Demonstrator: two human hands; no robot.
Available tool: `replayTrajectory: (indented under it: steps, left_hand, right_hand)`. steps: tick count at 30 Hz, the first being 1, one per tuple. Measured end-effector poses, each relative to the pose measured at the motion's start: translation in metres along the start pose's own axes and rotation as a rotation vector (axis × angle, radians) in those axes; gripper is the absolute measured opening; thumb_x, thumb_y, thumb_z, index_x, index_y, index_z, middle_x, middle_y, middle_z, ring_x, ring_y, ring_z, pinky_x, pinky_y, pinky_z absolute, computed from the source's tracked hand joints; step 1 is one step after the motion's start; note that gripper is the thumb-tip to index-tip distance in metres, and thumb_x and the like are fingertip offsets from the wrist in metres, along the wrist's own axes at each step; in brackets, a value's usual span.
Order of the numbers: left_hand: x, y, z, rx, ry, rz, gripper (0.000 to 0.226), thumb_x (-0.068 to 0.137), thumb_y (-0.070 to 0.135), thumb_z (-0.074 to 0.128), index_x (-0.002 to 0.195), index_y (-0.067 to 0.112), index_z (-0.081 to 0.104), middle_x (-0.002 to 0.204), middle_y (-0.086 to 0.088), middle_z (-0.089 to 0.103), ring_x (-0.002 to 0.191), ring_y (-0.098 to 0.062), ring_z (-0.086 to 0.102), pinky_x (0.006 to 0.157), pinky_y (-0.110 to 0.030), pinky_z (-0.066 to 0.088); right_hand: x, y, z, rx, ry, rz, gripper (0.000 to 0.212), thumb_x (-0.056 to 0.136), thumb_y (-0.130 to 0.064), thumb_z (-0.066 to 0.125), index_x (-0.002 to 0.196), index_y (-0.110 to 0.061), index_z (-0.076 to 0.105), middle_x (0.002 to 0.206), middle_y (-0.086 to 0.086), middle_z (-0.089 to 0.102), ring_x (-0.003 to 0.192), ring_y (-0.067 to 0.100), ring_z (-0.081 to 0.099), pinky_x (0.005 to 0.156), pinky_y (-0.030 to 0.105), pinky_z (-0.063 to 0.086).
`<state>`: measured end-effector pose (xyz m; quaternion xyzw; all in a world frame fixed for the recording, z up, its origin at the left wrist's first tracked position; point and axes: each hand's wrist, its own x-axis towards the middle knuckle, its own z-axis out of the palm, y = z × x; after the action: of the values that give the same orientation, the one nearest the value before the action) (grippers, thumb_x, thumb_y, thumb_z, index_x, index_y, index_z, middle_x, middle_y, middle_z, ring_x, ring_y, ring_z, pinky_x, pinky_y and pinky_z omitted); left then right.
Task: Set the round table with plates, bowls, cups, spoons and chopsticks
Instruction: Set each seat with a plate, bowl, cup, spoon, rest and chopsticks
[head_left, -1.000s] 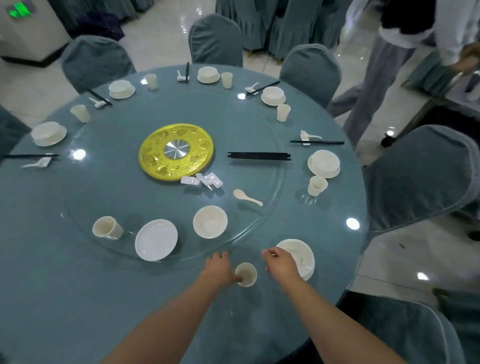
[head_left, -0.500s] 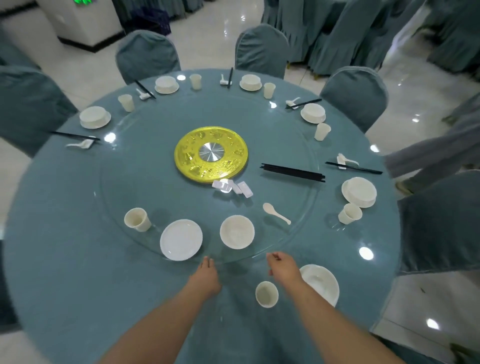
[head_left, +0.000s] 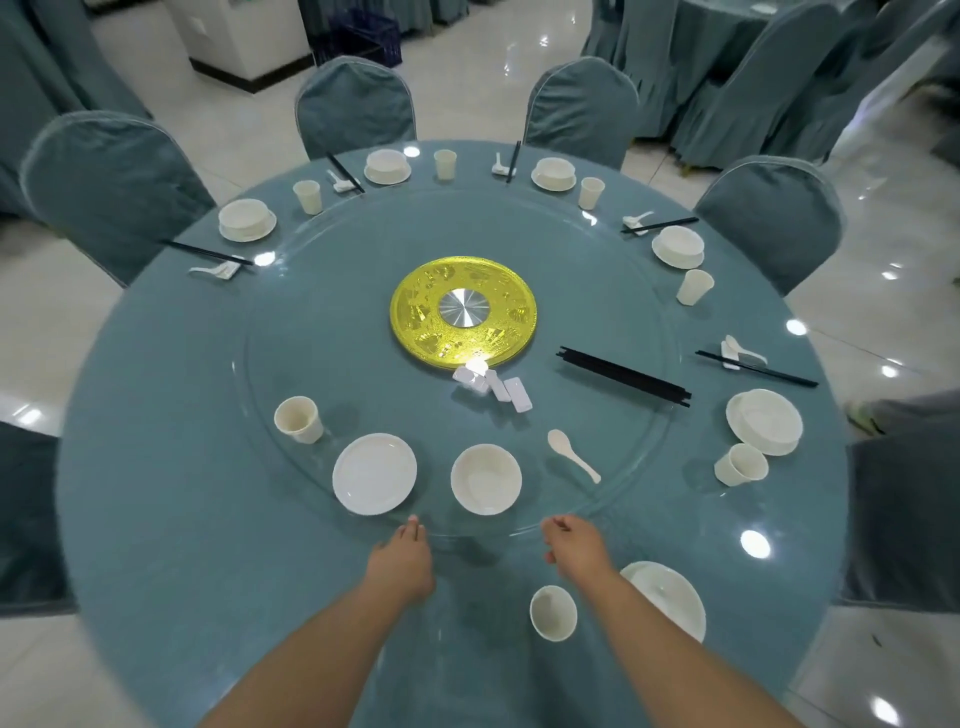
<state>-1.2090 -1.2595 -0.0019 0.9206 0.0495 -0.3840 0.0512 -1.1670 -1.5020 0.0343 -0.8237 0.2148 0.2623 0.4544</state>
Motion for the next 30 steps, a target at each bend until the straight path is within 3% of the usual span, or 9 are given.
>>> replayTrajectory:
  steps: [5, 12, 17, 21, 26, 30]
  left_hand:
    - [0.002, -0.013, -0.005, 0.0, -0.001, -0.056, 0.07, 0.094, 0.023, 0.034, 0.155, 0.005, 0.004, 0.164, -0.004, -0.005, 0.15, -0.019, 0.006, 0.118, -0.043, 0.021]
    - [0.002, -0.031, -0.011, -0.078, 0.033, -0.145, 0.068, 0.094, 0.025, 0.037, 0.154, 0.005, 0.011, 0.163, -0.006, -0.001, 0.151, -0.02, 0.004, 0.119, -0.043, 0.022]
    - [-0.004, -0.026, -0.003, -0.095, 0.058, -0.139, 0.068, 0.095, 0.028, 0.039, 0.153, 0.005, 0.013, 0.163, -0.006, 0.006, 0.15, -0.018, 0.006, 0.118, -0.04, 0.024]
    - [-0.007, -0.009, -0.005, -0.063, 0.079, -0.101, 0.058, 0.093, 0.025, 0.041, 0.147, 0.006, 0.03, 0.158, -0.007, 0.021, 0.148, -0.019, 0.018, 0.115, -0.039, 0.03]
    - [-0.003, 0.015, -0.008, -0.122, 0.1, -0.067, 0.046, 0.091, 0.023, 0.041, 0.136, 0.011, 0.042, 0.142, -0.003, 0.04, 0.138, -0.017, 0.032, 0.106, -0.036, 0.038]
    - [0.005, 0.023, -0.01, -0.19, 0.149, -0.032, 0.053, 0.093, 0.026, 0.043, 0.143, 0.012, 0.035, 0.153, -0.001, 0.029, 0.143, -0.017, 0.027, 0.112, -0.035, 0.033]
  right_hand:
    - [0.008, -0.004, 0.004, -0.024, -0.031, -0.003, 0.017, 0.094, -0.017, 0.051, 0.081, -0.01, 0.059, 0.077, 0.007, 0.057, 0.064, 0.022, 0.055, 0.051, 0.025, 0.04]
    - [0.022, -0.005, 0.009, -0.052, -0.059, -0.021, 0.018, 0.093, -0.017, 0.051, 0.087, -0.008, 0.065, 0.075, 0.004, 0.059, 0.063, 0.021, 0.057, 0.049, 0.023, 0.04]
    - [0.029, -0.015, 0.01, -0.052, -0.05, -0.051, 0.017, 0.091, -0.017, 0.051, 0.08, -0.014, 0.064, 0.071, 0.006, 0.06, 0.068, 0.023, 0.058, 0.061, 0.032, 0.044]
    - [0.033, -0.023, 0.006, -0.095, -0.059, -0.089, 0.019, 0.093, -0.019, 0.049, 0.089, -0.013, 0.067, 0.073, 0.006, 0.062, 0.069, 0.025, 0.061, 0.061, 0.033, 0.044]
    - [0.033, -0.017, 0.004, -0.161, -0.066, -0.1, 0.016, 0.092, -0.018, 0.052, 0.088, -0.017, 0.067, 0.081, 0.004, 0.067, 0.081, 0.027, 0.064, 0.072, 0.033, 0.05]
    - [0.034, -0.014, -0.001, -0.209, -0.073, -0.101, 0.017, 0.09, -0.015, 0.051, 0.084, -0.015, 0.067, 0.082, 0.003, 0.067, 0.085, 0.025, 0.064, 0.08, 0.032, 0.05]
